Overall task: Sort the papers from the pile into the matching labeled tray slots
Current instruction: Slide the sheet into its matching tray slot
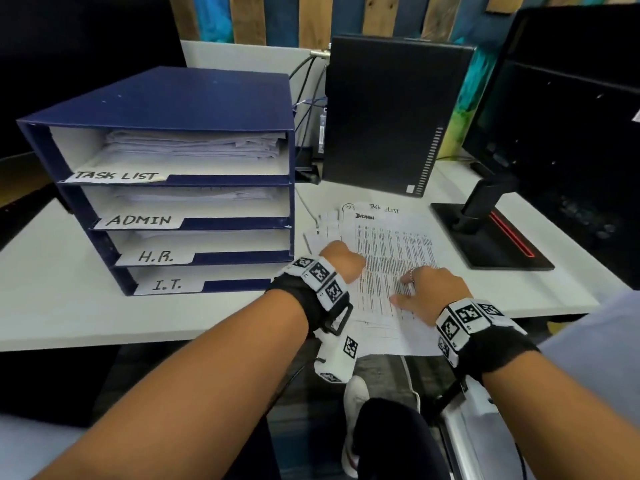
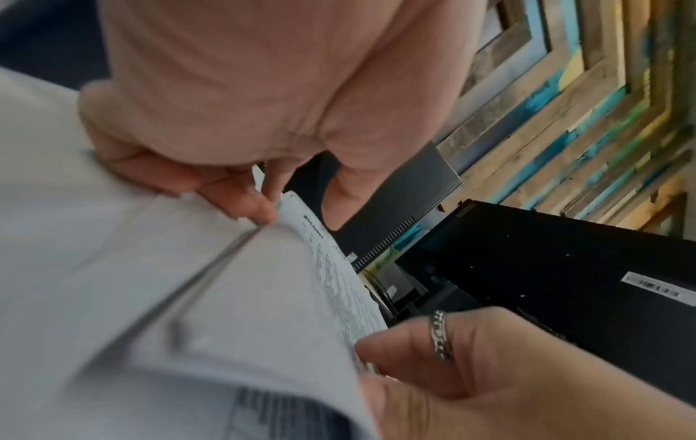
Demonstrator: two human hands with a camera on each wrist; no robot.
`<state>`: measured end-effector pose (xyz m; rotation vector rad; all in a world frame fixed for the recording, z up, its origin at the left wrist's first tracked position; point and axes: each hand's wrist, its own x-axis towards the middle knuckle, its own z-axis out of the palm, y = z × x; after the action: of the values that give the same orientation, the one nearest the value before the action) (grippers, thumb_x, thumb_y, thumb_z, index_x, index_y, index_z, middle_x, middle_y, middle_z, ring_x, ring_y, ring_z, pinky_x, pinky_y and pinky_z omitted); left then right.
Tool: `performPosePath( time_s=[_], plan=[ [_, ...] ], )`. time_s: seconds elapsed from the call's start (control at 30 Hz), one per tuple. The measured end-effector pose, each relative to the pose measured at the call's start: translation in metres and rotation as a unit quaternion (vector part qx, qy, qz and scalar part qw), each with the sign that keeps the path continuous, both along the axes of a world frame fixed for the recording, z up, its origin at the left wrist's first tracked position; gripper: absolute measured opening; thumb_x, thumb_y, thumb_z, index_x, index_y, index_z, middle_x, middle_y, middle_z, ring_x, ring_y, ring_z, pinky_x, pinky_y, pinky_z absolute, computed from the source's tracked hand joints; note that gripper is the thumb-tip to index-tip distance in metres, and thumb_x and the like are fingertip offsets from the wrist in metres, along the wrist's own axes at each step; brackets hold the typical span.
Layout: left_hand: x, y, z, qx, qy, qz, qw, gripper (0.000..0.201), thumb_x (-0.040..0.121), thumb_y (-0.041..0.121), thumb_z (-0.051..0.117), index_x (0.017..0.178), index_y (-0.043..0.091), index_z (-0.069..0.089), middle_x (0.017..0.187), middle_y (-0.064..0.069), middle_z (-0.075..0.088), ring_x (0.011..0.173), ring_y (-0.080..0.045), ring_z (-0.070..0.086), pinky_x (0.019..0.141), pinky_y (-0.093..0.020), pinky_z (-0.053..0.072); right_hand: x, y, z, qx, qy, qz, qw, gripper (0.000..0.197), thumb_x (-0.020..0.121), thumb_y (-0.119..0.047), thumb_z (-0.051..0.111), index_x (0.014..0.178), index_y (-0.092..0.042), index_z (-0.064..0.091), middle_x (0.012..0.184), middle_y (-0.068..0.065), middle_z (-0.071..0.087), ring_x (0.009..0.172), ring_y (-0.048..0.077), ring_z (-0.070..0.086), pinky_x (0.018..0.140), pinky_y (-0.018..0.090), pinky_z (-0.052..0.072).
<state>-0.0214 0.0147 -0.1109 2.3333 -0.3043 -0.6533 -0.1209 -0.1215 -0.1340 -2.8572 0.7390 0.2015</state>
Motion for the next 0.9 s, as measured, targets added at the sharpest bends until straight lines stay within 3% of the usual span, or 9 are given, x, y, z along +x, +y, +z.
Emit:
performPosePath(
  time_s=[0.07, 0.17, 0.33, 0.47, 0.57, 0.63, 0.77, 0.83, 0.9],
  plan=[
    [0.005, -0.001, 0.003, -0.004, -0.001, 0.007, 1.0, 0.023, 0.095, 0.013, 0.05, 0.073, 0.008, 0.046, 0.075, -0.004, 0.049, 0.064, -0.017, 0.048, 0.054, -0.023, 0.038, 0.001, -0.002, 0.0, -0.01, 0.003, 0.012, 1.0, 0.052, 0.088, -0.056, 0.065, 0.13, -0.027, 0.059, 0.125, 0.003, 0.065, 0.111, 0.023, 0.063, 0.09, 0.031, 0.048],
    [0.003, -0.009, -0.001, 0.027, -0.071, -0.02, 0.997, 0.016, 0.097, 0.011, 0.05, 0.102, 0.002, 0.061, 0.111, -0.014, 0.065, 0.1, -0.027, 0.063, 0.076, -0.029, 0.048, 0.004, -0.005, 0.002, -0.01, 0.009, 0.019, 1.0, 0.051, 0.087, -0.057, 0.065, 0.128, -0.027, 0.059, 0.118, 0.001, 0.066, 0.104, 0.021, 0.064, 0.084, 0.029, 0.049],
    [-0.02, -0.023, 0.004, 0.06, -0.215, 0.008, 0.975, 0.029, 0.09, 0.014, 0.056, 0.118, 0.02, 0.054, 0.112, -0.005, 0.062, 0.113, -0.029, 0.048, 0.095, -0.043, 0.035, 0.004, -0.003, 0.006, -0.01, 0.009, 0.028, 1.0, 0.048, 0.087, -0.054, 0.067, 0.126, -0.026, 0.062, 0.104, -0.002, 0.067, 0.083, 0.017, 0.061, 0.075, 0.025, 0.046],
    [-0.027, -0.029, 0.008, -0.01, -0.197, -0.012, 0.98, 0.027, 0.091, 0.005, 0.058, 0.117, 0.009, 0.054, 0.111, -0.012, 0.06, 0.1, -0.033, 0.061, 0.084, -0.039, 0.052, 0.002, -0.001, 0.003, -0.022, 0.005, 0.031, 0.999, 0.043, 0.09, -0.052, 0.065, 0.122, -0.024, 0.065, 0.113, 0.002, 0.069, 0.099, 0.022, 0.065, 0.077, 0.025, 0.045],
    [-0.03, -0.021, 0.01, -0.041, -0.208, 0.006, 0.977, 0.017, 0.091, 0.008, 0.059, 0.108, 0.008, 0.057, 0.106, -0.01, 0.06, 0.094, -0.031, 0.061, 0.078, -0.034, 0.052, -0.002, -0.001, 0.002, 0.032, -0.019, 0.01, 0.999, 0.042, 0.093, -0.045, 0.065, 0.128, -0.022, 0.062, 0.121, 0.004, 0.067, 0.101, 0.021, 0.063, 0.08, 0.025, 0.045],
    [-0.028, -0.013, 0.008, -0.095, -0.207, 0.021, 0.974, 0.015, 0.093, 0.01, 0.057, 0.108, 0.01, 0.059, 0.104, -0.007, 0.063, 0.091, -0.025, 0.063, 0.075, -0.031, 0.051, -0.005, -0.007, 0.004, 0.091, -0.083, -0.03, 0.992, 0.045, 0.093, -0.037, 0.067, 0.134, -0.018, 0.058, 0.127, 0.006, 0.065, 0.099, 0.019, 0.059, 0.085, 0.026, 0.044],
    [-0.028, 0.009, 0.009, -0.212, -0.188, 0.039, 0.958, 0.023, 0.098, 0.002, 0.048, 0.115, 0.017, 0.054, 0.108, 0.0, 0.063, 0.094, -0.016, 0.062, 0.077, -0.028, 0.053, -0.007, -0.028, 0.013, 0.124, -0.209, -0.108, 0.964, 0.066, 0.094, -0.036, 0.067, 0.148, -0.008, 0.041, 0.153, 0.011, 0.042, 0.135, 0.03, 0.047, 0.111, 0.039, 0.038],
    [-0.031, 0.02, 0.008, -0.24, -0.187, 0.039, 0.952, 0.022, 0.099, 0.001, 0.045, 0.107, 0.022, 0.049, 0.107, 0.003, 0.061, 0.092, -0.014, 0.061, 0.069, -0.019, 0.05, -0.007, -0.037, 0.019, 0.152, -0.253, -0.124, 0.947, 0.079, 0.091, -0.037, 0.07, 0.153, -0.005, 0.032, 0.156, 0.013, 0.036, 0.141, 0.03, 0.041, 0.115, 0.039, 0.033],
    [-0.034, 0.033, 0.008, -0.268, -0.185, 0.037, 0.945, 0.023, 0.099, 0.001, 0.046, 0.104, 0.024, 0.046, 0.11, 0.002, 0.063, 0.094, -0.015, 0.062, 0.076, -0.025, 0.053, -0.006, -0.043, 0.026, 0.222, -0.324, -0.144, 0.908, 0.093, 0.085, -0.038, 0.077, 0.155, -0.005, 0.025, 0.155, 0.014, 0.039, 0.141, 0.029, 0.042, 0.116, 0.04, 0.035]
  ],
)
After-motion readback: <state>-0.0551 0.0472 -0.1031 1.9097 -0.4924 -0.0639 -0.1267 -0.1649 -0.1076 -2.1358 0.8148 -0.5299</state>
